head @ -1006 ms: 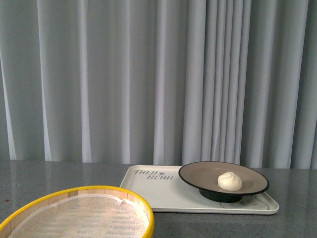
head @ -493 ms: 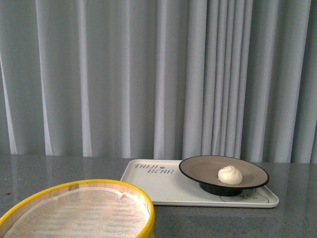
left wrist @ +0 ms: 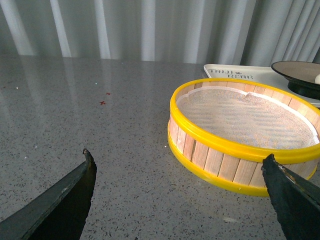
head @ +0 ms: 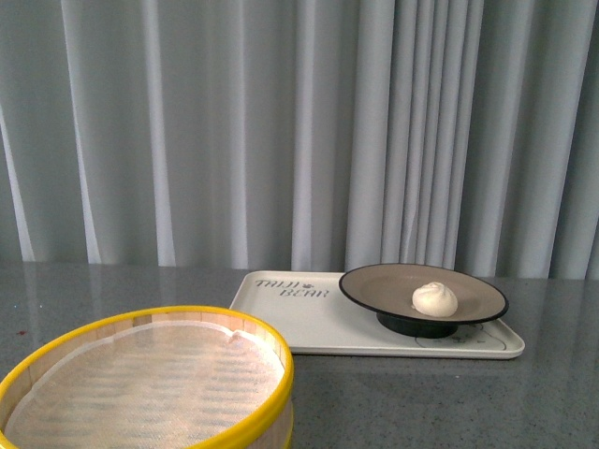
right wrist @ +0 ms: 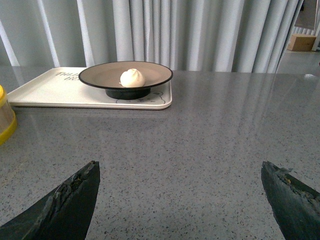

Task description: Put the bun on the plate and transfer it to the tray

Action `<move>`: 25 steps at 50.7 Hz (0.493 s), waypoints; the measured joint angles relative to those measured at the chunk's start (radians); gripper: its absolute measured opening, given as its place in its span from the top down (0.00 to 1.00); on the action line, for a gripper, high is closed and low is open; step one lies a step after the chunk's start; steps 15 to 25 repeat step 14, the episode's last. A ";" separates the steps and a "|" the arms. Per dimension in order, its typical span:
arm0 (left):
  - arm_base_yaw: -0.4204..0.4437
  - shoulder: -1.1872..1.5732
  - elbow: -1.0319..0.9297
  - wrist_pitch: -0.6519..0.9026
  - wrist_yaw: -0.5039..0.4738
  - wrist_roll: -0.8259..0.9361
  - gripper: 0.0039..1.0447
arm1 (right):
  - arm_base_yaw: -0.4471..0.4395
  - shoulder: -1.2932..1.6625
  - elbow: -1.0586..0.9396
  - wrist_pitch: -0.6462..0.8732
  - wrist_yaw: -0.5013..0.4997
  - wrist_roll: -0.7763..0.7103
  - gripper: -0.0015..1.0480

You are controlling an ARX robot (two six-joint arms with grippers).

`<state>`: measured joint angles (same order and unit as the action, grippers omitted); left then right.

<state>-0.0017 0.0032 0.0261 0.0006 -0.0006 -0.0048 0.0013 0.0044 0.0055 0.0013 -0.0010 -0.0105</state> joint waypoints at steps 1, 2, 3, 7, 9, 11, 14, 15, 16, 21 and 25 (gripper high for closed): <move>0.000 0.000 0.000 0.000 0.000 0.000 0.06 | 0.000 0.000 0.000 0.000 0.000 0.000 0.08; 0.000 0.000 0.000 0.000 0.000 0.000 0.06 | 0.000 0.000 0.000 0.000 0.000 0.000 0.08; 0.000 0.000 0.000 0.000 0.000 0.000 0.06 | 0.000 0.000 0.000 0.000 0.000 0.000 0.08; 0.000 0.000 0.000 0.000 0.000 0.000 0.06 | 0.000 0.000 0.000 0.000 0.000 0.000 0.08; 0.000 0.000 0.000 0.000 0.000 0.000 0.06 | 0.000 0.000 0.000 0.000 0.000 0.000 0.08; 0.000 0.000 0.000 0.000 0.000 0.000 0.06 | 0.000 0.000 0.000 0.000 0.000 0.000 0.08; 0.000 0.000 0.000 0.000 0.000 0.000 0.06 | 0.000 0.000 0.000 0.000 0.000 0.000 0.08; 0.000 0.000 0.000 0.000 0.000 0.000 0.06 | 0.000 0.000 0.000 0.000 0.000 0.000 0.08; 0.000 0.000 0.000 0.000 0.000 0.000 0.06 | 0.000 0.000 0.000 0.000 0.000 0.000 0.08; 0.000 0.000 0.000 0.000 0.000 0.000 0.06 | 0.000 0.000 0.000 0.000 0.000 0.000 0.08; 0.000 0.000 0.000 0.000 0.000 0.000 0.06 | 0.000 0.000 0.000 0.000 0.000 0.000 0.08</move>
